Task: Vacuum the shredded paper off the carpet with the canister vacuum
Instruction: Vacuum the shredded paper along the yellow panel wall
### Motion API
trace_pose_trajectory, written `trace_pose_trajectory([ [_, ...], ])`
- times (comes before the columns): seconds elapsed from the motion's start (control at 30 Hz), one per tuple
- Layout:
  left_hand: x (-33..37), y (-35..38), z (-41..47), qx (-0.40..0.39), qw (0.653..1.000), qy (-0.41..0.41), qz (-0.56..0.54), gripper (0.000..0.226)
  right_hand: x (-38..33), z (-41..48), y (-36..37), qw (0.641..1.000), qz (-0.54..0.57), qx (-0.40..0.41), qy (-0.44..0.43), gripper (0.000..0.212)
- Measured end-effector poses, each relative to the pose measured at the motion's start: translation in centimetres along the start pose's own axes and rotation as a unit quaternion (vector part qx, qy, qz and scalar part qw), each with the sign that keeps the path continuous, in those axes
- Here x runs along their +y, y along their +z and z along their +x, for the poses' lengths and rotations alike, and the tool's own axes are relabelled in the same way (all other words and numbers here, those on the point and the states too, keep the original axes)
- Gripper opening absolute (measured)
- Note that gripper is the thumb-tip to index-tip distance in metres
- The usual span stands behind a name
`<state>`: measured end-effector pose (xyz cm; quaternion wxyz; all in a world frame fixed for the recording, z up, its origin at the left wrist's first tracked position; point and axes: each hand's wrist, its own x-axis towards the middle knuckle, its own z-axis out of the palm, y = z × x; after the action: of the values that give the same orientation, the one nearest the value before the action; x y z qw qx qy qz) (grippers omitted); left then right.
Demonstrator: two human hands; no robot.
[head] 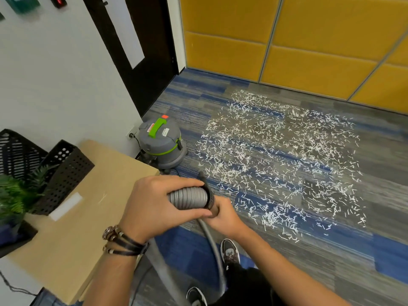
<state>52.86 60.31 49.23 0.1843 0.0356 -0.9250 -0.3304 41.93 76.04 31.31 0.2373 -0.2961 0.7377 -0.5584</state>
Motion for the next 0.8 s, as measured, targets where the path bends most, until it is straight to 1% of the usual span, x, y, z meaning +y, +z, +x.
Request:
trace_pose_trajectory([
  [0.1,0.1,-0.2,2.9,0.037,0.999,0.013,0.022,0.054,-1.4,3.0,-1.8,0.999,0.030,0.006,-0.032,0.010],
  [0.13,0.0,-0.4,3.8,0.041,0.999,0.010,0.026,0.054,-1.8,4.0,-2.2,0.999,0.028,0.006,-0.034,0.016],
  [0.2,-0.3,-0.3,5.6,0.037,0.999,-0.003,0.039,0.054,-2.2,6.0,-3.0,0.999,0.021,-0.002,-0.049,0.035],
  [0.23,-0.5,0.0,6.2,0.028,0.999,-0.012,0.046,0.054,-2.2,6.8,-3.5,0.999,0.017,-0.009,-0.048,0.040],
  [0.33,-1.0,1.4,8.4,-0.012,0.998,-0.037,0.052,0.054,-0.8,8.8,-4.9,0.999,0.007,-0.036,-0.039,0.042],
  [0.4,-1.1,2.0,9.6,-0.033,0.998,-0.045,0.035,0.056,0.2,9.2,-5.7,0.998,0.001,-0.047,-0.030,0.036],
  [0.47,-0.7,2.3,10.5,-0.040,0.998,-0.036,0.023,0.057,1.2,9.1,-6.3,0.998,0.016,-0.055,-0.024,0.022],
  [0.5,-0.4,2.6,11.1,-0.040,0.999,-0.028,0.023,0.057,1.4,9.2,-6.8,0.998,0.030,-0.059,-0.021,0.019],
  [0.53,0.0,2.8,11.7,-0.035,0.999,-0.020,0.025,0.057,1.4,9.4,-7.3,0.997,0.043,-0.060,-0.021,0.018],
  [0.63,0.6,2.9,13.5,-0.007,0.999,0.005,0.052,0.058,-0.6,10.6,-9.1,0.995,0.083,-0.031,-0.038,0.029],
  [0.73,0.1,2.6,15.1,-0.003,0.997,0.000,0.076,0.059,-2.6,12.3,-10.2,0.994,0.076,-0.026,-0.071,0.024],
  [0.77,-0.2,2.6,15.5,-0.007,0.996,-0.006,0.085,0.059,-2.8,13.1,-10.4,0.995,0.073,-0.028,-0.068,0.022],
  [0.8,-0.5,2.7,15.9,-0.012,0.995,-0.012,0.097,0.059,-2.5,13.9,-10.6,0.995,0.071,-0.035,-0.063,0.026],
])
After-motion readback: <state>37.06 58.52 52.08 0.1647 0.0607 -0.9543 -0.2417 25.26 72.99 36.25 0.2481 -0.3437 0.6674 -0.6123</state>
